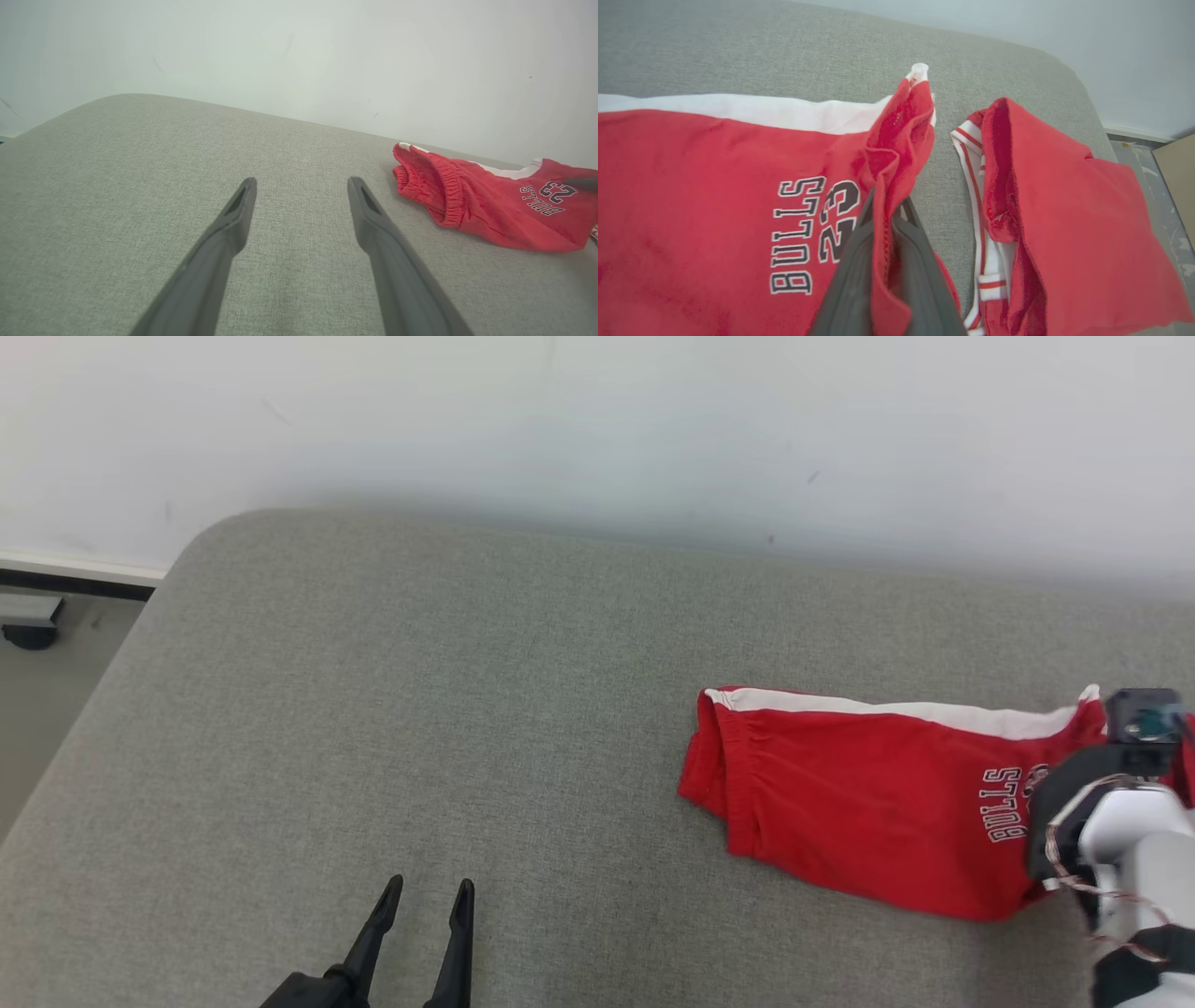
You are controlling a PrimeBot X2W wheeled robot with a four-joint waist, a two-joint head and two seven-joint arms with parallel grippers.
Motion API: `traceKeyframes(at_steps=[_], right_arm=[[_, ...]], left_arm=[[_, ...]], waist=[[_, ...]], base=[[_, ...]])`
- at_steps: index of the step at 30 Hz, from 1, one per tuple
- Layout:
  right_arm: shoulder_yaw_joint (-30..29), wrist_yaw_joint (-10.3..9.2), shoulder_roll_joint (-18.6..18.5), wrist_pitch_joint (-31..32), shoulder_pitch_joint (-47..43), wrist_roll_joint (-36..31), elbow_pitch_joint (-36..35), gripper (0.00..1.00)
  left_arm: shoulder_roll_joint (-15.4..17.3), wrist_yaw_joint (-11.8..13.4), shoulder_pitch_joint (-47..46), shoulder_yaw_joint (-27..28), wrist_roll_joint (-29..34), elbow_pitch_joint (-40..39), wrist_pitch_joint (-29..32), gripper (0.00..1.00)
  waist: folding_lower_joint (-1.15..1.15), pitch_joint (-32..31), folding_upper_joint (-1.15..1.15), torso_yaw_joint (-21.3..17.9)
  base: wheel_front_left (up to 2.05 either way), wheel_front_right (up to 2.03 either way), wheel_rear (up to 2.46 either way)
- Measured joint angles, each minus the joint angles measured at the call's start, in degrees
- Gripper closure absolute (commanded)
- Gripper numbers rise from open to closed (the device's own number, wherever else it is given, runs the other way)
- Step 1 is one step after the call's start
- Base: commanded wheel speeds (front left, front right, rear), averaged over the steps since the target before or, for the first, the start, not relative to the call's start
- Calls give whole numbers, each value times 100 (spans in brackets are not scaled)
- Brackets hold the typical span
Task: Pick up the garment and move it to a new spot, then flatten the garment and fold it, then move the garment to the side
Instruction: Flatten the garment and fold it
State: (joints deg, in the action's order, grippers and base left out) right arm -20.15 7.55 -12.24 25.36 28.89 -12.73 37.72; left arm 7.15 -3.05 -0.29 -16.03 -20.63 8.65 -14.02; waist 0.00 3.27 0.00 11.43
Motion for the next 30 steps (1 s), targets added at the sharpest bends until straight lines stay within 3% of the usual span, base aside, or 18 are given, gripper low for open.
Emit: traceKeyframes(at_steps=[5,12,20,30], right_arm=[[730,0,410,215,-255,328,-746,100],[1862,1,603,678,-426,878,-1372,100],[1967,1,905,619,-172,1239,-987,100],[2167,0,931,54,177,1720,-401,100]], left_arm=[[15,0,36,-14,-43,12,25,0],[62,12,140,-4,-88,-5,34,0],[79,26,106,-89,-79,-11,57,0],[112,35,110,-124,-108,19,76,0]], waist=[[0,-157,0,13],[0,-242,0,88],[0,-214,0,238],[0,-215,0,496]], base=[[0,0,0],[0,0,0],[0,0,0],[0,0,0]])
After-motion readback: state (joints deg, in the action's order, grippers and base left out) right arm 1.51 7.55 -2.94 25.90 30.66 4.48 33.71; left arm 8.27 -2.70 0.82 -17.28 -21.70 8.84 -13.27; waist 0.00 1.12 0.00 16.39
